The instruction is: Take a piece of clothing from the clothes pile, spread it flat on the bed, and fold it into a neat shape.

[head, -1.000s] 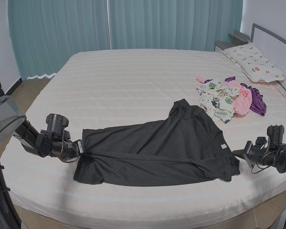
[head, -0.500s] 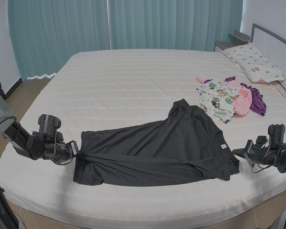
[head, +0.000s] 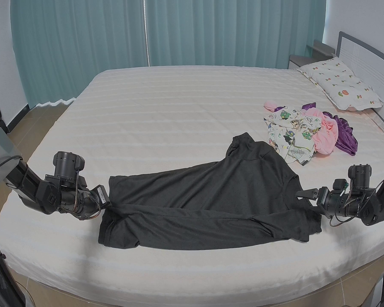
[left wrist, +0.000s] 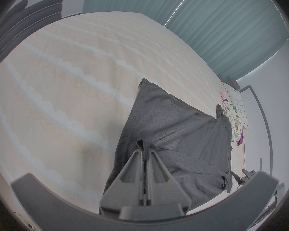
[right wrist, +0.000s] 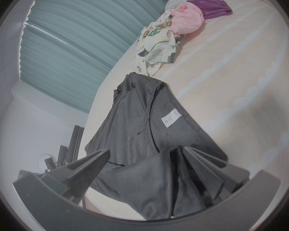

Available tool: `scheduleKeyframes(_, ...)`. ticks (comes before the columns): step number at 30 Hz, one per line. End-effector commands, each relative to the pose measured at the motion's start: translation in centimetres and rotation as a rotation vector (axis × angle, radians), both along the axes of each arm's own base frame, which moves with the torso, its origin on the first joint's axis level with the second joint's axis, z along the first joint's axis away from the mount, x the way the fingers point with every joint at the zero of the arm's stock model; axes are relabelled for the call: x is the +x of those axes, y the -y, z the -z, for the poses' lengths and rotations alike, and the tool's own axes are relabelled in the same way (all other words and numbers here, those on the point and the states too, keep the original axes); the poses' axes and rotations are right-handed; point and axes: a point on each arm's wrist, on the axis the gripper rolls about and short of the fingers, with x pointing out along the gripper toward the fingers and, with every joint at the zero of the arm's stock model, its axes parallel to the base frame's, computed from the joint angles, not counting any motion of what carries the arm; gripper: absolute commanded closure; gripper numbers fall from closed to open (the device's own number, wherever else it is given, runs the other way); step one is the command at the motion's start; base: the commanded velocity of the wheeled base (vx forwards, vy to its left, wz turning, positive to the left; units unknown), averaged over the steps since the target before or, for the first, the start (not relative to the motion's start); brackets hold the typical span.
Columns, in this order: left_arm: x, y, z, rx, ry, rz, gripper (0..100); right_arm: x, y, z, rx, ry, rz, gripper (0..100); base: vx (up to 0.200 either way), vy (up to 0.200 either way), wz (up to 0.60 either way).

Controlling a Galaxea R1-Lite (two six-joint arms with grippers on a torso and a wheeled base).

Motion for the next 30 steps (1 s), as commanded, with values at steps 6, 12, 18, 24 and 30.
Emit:
scheduleKeyframes(6,0.0,0.3,0.1,-0.011,-0.006,-0.003,100,2.0,0.0,1.5,-0.068,0.033,-0.075,0,0.0,0.0,0.0)
scheduleKeyframes(12,0.0,0.3,0.1,-0.012,-0.006,-0.002,100,2.1,-0.1,1.8,-0.12,0.063,-0.12,0,0.0,0.0,0.0)
scheduleKeyframes(18,0.1,0.3,0.0,-0.012,-0.005,-0.002,100,1.8,-0.1,2.0,-0.132,0.054,-0.131,0,0.0,0.0,0.0)
scheduleKeyframes(24,0.1,0.3,0.0,-0.013,-0.005,-0.004,100,1.4,-0.1,2.4,-0.143,0.045,-0.141,100,0.0,0.0,0.0)
scheduleKeyframes(30,0.0,0.3,0.0,-0.013,-0.003,-0.004,100,1.0,0.4,2.2,-0.129,0.048,-0.138,100,0.0,0.0,0.0)
